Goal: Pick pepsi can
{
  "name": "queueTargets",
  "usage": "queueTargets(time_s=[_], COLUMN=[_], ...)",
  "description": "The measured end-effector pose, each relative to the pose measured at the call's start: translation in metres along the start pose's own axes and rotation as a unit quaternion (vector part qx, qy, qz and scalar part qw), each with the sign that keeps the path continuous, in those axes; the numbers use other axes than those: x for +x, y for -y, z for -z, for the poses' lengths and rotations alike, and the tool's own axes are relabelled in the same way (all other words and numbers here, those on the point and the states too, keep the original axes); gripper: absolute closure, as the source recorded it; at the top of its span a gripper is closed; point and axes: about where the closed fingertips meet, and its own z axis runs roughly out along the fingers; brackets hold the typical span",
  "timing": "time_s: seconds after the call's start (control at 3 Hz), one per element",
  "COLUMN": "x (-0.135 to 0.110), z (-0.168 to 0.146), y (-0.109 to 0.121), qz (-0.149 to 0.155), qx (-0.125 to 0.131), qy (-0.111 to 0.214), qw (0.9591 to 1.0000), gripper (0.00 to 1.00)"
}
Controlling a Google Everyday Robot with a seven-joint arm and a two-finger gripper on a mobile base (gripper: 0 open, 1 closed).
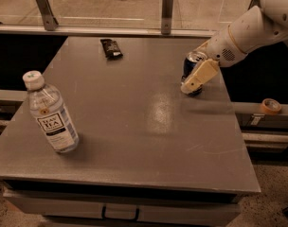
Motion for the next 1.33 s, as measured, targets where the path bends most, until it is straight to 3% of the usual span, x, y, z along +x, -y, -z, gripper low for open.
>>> queueTargets(time_s=[0.67,1.0,1.33], x=[-0.012,-0.049,-0.098], z=[0.002,0.023,0.031], y=[0.008,-0.021,-0.082], qz=[-0.013,0.005,0.003], qx=[-0.011,-0.054,-0.172], qy=[0.046,0.101,0.180], qw=[0.9988,0.9934,0.9685], gripper=[0.65,0.87,1.00])
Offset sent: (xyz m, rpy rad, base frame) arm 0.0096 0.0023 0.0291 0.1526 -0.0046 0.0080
